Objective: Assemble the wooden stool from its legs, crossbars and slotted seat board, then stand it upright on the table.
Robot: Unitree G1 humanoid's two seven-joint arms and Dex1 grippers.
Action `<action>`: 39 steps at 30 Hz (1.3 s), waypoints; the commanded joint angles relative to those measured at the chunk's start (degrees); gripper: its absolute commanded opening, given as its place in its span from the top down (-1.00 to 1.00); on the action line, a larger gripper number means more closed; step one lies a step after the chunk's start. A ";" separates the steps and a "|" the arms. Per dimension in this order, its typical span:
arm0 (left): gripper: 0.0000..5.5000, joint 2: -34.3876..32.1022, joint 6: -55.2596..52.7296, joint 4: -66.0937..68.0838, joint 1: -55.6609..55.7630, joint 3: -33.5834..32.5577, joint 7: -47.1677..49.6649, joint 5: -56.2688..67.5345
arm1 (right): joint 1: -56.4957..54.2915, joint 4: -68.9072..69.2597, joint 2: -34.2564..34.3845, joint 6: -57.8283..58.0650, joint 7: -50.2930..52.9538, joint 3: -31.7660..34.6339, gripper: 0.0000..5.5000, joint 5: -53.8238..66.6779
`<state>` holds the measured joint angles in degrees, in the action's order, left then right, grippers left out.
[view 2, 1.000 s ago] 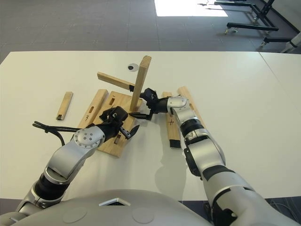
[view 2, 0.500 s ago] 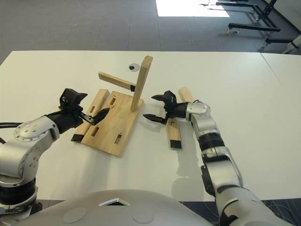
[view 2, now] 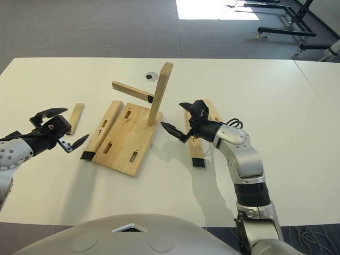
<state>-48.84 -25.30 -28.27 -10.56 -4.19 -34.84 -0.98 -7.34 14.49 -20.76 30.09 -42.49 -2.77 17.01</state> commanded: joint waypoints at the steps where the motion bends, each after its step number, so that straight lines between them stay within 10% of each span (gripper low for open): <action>1: -0.96 1.42 1.51 0.74 1.09 2.91 0.66 -2.23 | -1.60 0.73 -0.27 1.41 0.90 -0.55 -0.95 1.15; 39: -0.96 7.58 12.12 5.87 -1.87 13.11 3.33 -17.16 | -2.96 -5.40 -2.66 -0.87 2.49 -1.14 -0.95 1.87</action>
<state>-42.62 -12.11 -21.17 -12.74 7.58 -31.17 -17.55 -10.59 9.45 -22.83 29.83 -40.21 -4.30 19.16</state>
